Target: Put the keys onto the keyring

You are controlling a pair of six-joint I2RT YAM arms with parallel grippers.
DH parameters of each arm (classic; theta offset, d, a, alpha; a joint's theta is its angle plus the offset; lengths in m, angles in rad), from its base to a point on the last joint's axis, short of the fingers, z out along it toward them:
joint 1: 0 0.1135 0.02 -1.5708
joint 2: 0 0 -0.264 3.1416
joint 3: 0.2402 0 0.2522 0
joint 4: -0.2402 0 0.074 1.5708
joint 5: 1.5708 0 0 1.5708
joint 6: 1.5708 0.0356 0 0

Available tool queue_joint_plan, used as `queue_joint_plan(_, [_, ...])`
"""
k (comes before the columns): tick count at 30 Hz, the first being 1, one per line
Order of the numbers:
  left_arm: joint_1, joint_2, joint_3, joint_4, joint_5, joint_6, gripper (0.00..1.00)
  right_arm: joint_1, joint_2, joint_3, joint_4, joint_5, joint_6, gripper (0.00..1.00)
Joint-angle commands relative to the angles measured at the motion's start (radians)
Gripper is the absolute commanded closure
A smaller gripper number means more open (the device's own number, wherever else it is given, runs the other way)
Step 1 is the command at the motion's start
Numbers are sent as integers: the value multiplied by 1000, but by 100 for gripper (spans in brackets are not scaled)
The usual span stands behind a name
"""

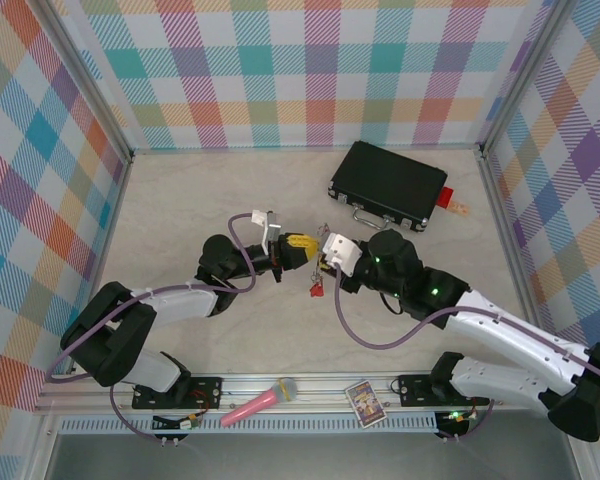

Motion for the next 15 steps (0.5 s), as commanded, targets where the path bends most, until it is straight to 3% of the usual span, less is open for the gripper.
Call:
queue_joint_plan(1, [-14, 8, 13, 85, -25, -8, 100, 5, -59, -47, 60, 34, 129, 65])
queue_joint_plan(7, [-26, 13, 30, 96, -94, -7, 100, -39, -152, -122, 113, 12, 288, 61])
queue_joint_plan(15, [-38, 20, 69, 99, -122, -5, 100, -279, -225, -170, 278, -343, 578, 60])
